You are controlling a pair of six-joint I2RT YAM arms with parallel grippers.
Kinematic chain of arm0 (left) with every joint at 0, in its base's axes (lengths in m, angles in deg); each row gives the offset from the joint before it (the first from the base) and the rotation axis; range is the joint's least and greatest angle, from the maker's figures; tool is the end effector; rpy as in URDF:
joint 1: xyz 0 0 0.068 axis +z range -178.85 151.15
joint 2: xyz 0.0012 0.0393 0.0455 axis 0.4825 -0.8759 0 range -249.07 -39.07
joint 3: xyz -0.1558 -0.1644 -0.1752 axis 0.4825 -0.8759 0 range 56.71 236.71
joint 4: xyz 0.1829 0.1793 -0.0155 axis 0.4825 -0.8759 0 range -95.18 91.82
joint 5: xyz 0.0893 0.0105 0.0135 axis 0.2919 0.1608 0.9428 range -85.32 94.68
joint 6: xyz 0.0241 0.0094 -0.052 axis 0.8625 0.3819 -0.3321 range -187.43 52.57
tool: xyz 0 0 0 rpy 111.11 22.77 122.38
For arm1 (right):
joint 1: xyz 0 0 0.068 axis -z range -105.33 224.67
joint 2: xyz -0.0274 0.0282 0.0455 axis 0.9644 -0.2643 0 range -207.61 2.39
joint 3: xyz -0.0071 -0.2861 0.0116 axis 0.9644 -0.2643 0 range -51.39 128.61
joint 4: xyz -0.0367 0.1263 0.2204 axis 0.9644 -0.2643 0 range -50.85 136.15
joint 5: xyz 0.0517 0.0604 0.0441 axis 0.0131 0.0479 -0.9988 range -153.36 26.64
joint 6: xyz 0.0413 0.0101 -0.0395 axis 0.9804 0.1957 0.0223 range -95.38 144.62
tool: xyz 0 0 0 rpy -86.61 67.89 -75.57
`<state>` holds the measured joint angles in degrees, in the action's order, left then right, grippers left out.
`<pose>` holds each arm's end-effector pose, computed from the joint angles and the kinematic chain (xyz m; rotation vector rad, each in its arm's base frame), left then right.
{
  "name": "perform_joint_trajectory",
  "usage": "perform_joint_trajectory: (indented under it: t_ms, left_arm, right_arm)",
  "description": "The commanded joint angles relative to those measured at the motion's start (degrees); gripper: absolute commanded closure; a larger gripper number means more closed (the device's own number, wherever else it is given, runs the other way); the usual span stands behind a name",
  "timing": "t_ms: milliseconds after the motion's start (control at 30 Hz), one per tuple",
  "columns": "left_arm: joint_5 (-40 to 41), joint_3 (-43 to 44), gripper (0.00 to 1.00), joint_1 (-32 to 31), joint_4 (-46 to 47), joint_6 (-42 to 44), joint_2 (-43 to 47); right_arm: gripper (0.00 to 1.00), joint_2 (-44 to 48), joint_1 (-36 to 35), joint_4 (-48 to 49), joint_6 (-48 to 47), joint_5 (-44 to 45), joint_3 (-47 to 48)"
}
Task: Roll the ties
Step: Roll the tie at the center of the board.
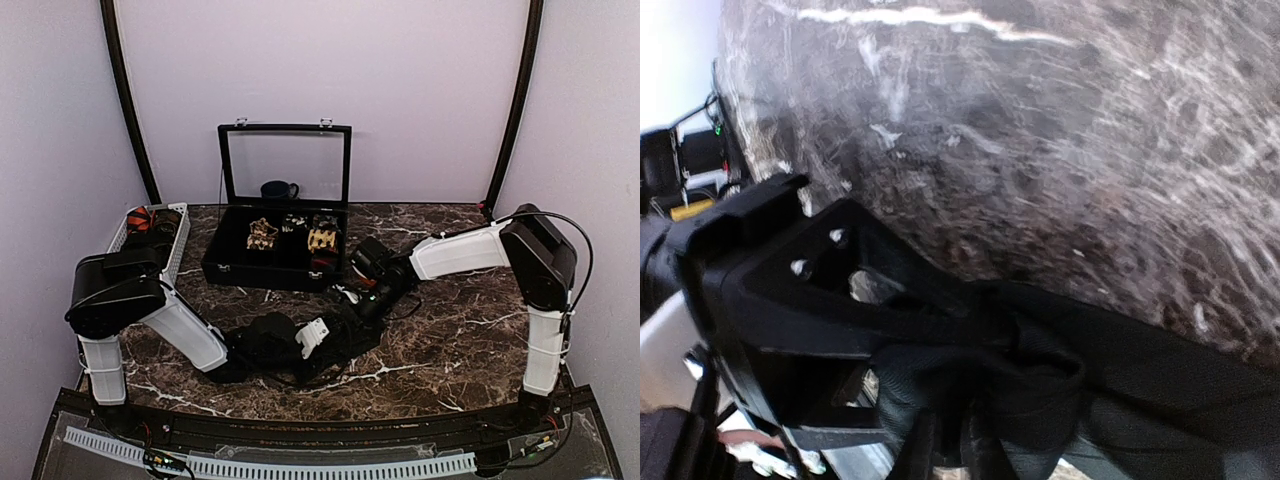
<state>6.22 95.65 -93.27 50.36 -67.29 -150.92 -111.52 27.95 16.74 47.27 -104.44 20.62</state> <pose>0.1549 -0.3212 0.1122 1.0873 1.7546 -0.6846 0.2440 0.2991 0.1523 0.7465 -2.6800 -1.1156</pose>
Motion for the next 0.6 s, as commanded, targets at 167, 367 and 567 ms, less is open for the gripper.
perform_joint_trajectory:
  t_ms: [167,367,567]
  left_arm:
    - [-0.1,-0.4,0.62,-0.2,-6.7,-0.7,-0.2]
    - [-0.3,0.1,0.62,-0.3,-7.1,-0.5,-0.5]
    - [-0.4,0.3,0.62,-0.2,-7.4,-0.3,-0.3]
  right_arm:
    - [0.58,-0.8,0.2,-2.6,0.9,6.3,0.8]
    - [0.64,-2.2,-0.5,-2.2,1.2,5.8,0.9]
    - [0.96,-3.7,-0.4,-2.6,0.2,6.1,-1.5]
